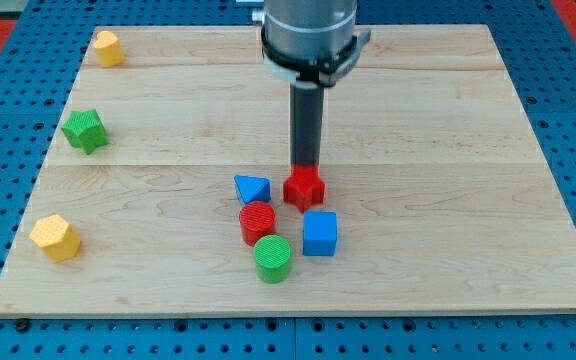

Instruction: Push the yellow heart into blue triangle

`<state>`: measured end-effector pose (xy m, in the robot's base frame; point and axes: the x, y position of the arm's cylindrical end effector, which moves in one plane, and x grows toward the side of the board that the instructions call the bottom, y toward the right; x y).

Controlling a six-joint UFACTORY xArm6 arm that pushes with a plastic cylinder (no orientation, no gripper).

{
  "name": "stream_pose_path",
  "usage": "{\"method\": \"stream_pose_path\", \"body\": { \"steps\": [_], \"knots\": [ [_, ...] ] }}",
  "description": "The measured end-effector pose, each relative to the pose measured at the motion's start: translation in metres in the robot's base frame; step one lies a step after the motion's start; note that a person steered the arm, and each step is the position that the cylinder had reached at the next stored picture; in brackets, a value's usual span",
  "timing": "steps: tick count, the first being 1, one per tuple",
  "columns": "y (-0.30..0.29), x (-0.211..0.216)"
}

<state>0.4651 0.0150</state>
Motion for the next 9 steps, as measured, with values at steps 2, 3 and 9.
{"method": "stream_pose_path", "body": {
  "steps": [2,3,9],
  "knots": [
    [-0.004,-0.019],
    [-0.029,-0.088],
    [-0.313,-0.272]
  ]
}}
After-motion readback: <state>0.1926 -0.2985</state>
